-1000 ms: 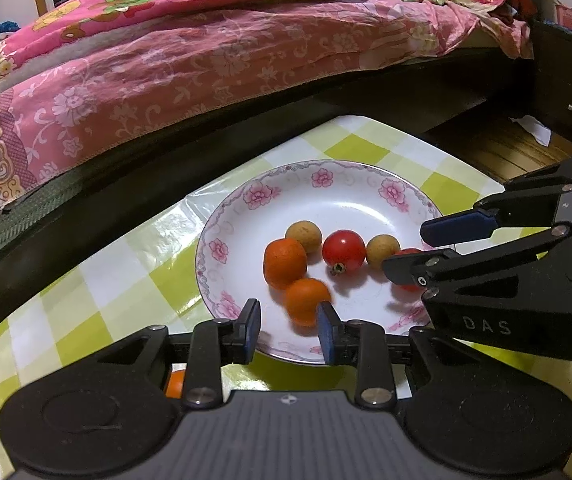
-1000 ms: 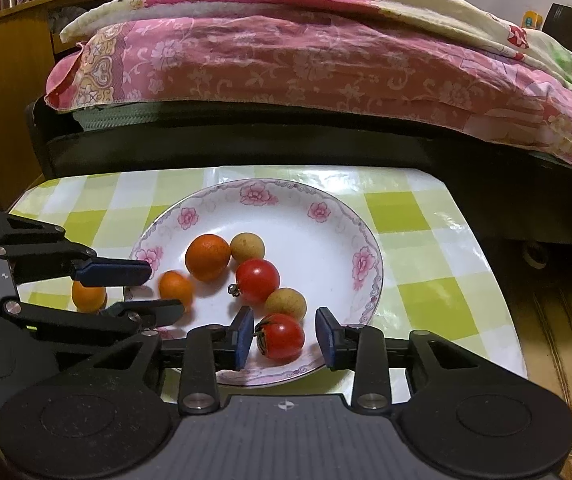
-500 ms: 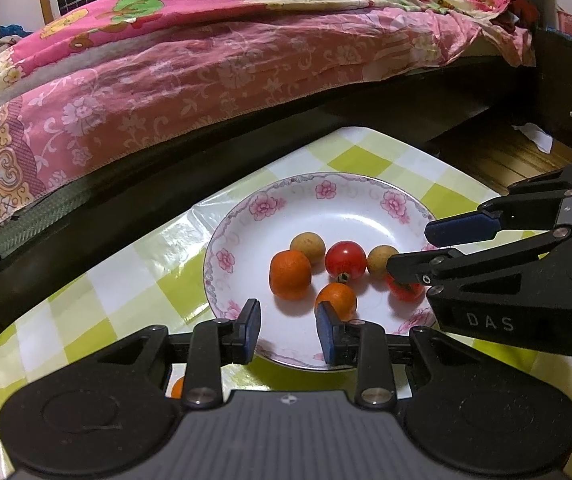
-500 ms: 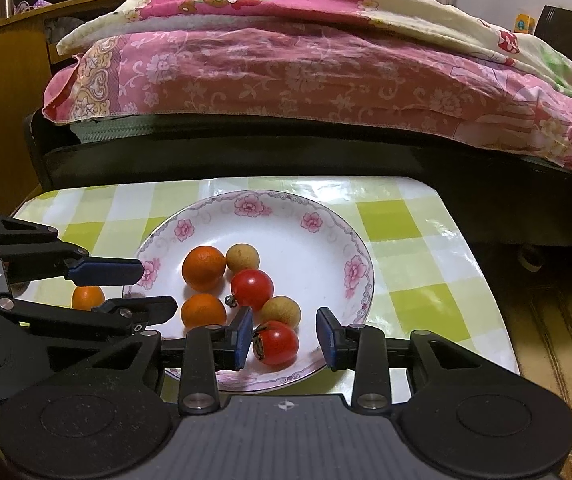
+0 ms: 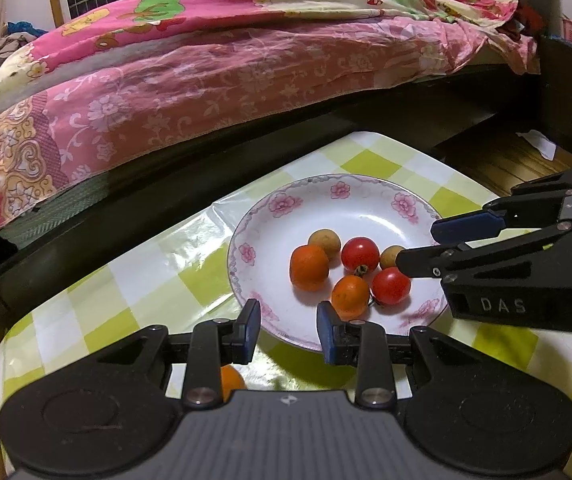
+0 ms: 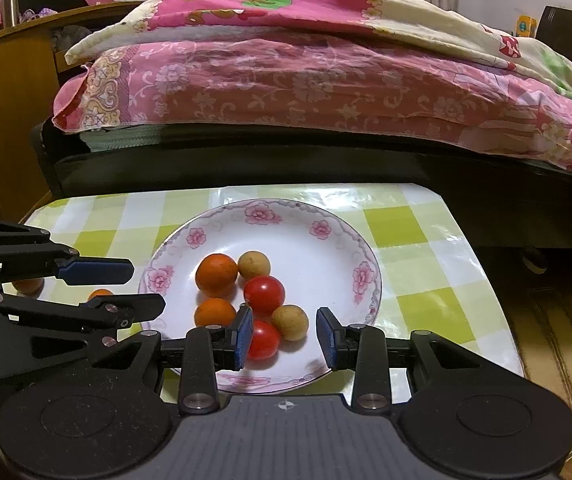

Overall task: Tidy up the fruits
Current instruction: 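Withdraw both grippers from the plate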

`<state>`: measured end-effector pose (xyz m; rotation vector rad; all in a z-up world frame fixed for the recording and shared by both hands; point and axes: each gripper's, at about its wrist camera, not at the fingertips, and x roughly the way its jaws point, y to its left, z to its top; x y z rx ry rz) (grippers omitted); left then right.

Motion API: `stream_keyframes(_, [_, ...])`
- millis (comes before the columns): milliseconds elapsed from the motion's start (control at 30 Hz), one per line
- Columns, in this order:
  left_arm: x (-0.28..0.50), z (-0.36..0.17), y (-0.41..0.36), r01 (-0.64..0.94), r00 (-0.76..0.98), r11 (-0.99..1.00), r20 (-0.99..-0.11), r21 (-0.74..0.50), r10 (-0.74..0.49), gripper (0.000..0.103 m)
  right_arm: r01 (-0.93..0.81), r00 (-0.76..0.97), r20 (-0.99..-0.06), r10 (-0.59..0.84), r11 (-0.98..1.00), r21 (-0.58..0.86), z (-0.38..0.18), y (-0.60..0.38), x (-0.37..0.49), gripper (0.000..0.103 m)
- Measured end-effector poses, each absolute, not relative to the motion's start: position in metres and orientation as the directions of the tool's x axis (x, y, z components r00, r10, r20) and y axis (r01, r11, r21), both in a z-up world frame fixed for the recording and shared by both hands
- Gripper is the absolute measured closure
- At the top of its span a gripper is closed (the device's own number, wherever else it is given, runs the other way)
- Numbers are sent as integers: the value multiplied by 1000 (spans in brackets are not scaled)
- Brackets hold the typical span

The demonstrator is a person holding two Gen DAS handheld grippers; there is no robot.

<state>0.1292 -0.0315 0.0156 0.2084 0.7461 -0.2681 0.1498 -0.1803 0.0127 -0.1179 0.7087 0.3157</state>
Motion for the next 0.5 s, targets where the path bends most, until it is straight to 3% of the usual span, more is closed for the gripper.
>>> stream_keyframes(500, [95, 15, 38, 223, 706, 970, -702, 99, -90, 64, -412, 662, -671, 335, 910, 48, 14, -157, 131, 71])
